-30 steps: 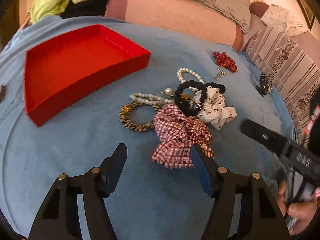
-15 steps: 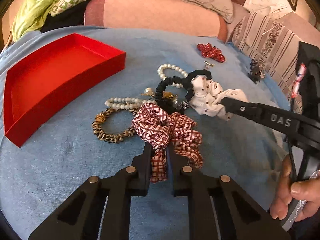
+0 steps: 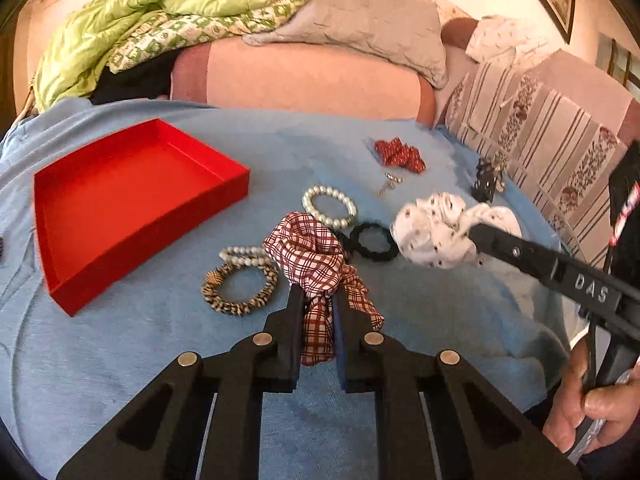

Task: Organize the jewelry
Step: 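Carry both scrunchies over the red tray with both tools, then open both tools to drop the scrunchies into the red tray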

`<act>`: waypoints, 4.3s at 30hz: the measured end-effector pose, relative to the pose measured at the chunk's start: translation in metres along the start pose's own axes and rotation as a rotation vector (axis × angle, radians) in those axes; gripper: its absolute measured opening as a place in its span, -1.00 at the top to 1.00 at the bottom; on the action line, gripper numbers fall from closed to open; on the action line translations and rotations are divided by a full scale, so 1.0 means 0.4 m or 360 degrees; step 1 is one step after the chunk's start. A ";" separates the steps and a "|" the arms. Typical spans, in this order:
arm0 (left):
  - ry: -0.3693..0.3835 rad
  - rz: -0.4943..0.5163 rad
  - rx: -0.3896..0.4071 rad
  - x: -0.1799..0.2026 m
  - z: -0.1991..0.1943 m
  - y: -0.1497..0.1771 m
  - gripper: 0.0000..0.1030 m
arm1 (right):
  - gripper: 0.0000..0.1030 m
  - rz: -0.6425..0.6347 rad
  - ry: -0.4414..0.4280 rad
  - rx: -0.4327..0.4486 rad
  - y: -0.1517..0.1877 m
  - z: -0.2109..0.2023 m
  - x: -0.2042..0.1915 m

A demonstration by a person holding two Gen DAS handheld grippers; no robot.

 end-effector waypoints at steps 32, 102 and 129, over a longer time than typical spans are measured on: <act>-0.0268 -0.0105 0.0098 -0.155 -0.054 -0.081 0.75 | 0.76 -0.0152 -0.0127 -0.0096 -0.037 0.069 -0.157; -0.0652 -0.0770 -0.0086 -0.834 0.179 -0.259 0.28 | 0.56 -0.0125 -0.0200 -0.0592 -0.213 0.864 -0.515; -0.0570 -0.0580 -0.0178 -0.767 0.159 -0.260 0.04 | 0.19 -0.0020 0.0025 -0.0537 -0.111 0.710 -0.473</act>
Point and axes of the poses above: each gripper's, at about its wrist camera, not at the fingertips, and z roughly the way its jaws point, x to its right, y to its underside, the point moved 9 cm from there along z, roughly the way its jaws point, and after that the axes turned 4 degrees about -y, right-handed, at the moved point
